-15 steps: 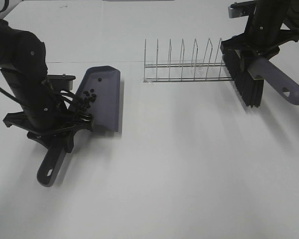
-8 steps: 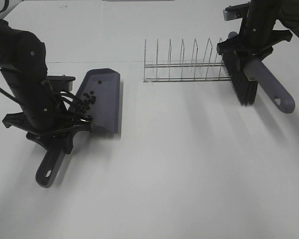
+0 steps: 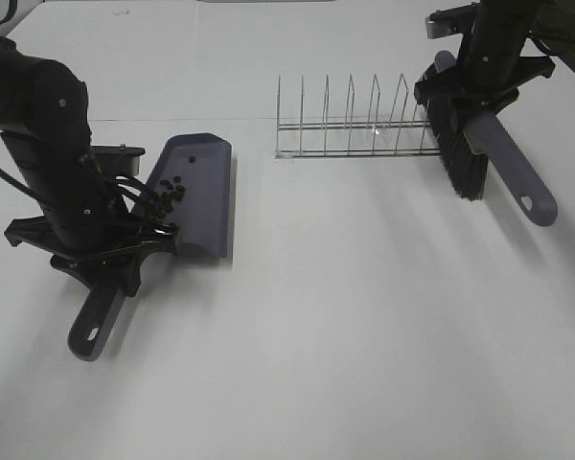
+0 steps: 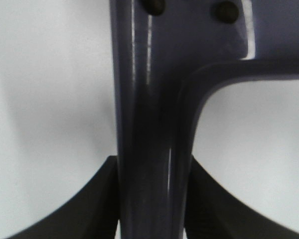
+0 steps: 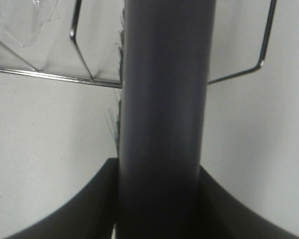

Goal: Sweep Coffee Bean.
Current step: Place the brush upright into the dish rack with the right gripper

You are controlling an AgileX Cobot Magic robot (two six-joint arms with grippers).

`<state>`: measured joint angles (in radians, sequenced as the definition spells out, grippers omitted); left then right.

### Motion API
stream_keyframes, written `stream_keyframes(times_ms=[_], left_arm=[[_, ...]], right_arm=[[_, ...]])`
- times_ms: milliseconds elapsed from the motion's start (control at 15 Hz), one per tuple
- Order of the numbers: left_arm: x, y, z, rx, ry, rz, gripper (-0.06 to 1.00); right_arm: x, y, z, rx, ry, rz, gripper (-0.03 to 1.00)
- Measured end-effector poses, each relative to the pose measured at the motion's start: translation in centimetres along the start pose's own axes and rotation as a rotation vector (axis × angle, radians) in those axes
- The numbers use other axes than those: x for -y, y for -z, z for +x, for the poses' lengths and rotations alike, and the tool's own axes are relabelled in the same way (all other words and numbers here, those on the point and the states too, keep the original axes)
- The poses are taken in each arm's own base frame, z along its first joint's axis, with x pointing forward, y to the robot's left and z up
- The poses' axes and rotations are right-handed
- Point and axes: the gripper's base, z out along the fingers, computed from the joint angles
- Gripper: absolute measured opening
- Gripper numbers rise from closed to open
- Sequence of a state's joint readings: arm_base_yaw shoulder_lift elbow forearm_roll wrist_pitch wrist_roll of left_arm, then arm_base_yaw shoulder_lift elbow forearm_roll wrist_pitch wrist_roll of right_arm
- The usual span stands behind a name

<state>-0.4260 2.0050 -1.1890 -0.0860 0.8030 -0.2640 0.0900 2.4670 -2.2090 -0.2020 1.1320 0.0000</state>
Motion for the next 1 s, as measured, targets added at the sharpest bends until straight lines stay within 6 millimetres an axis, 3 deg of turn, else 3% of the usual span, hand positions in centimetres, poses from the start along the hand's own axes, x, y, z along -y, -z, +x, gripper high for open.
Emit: stream_keyframes(times_ms=[600, 1000], left_arm=[[0.0, 0.0, 0.0, 0.000, -0.003, 0.000, 0.32], [0.0, 0.0, 0.0, 0.000, -0.003, 0.000, 0.32]], right_arm=[[0.1, 0.2, 0.6, -0.070, 0.004, -0.022, 0.28], [0.0, 4.4, 0.5, -0.019, -0.019, -0.076, 0.28]])
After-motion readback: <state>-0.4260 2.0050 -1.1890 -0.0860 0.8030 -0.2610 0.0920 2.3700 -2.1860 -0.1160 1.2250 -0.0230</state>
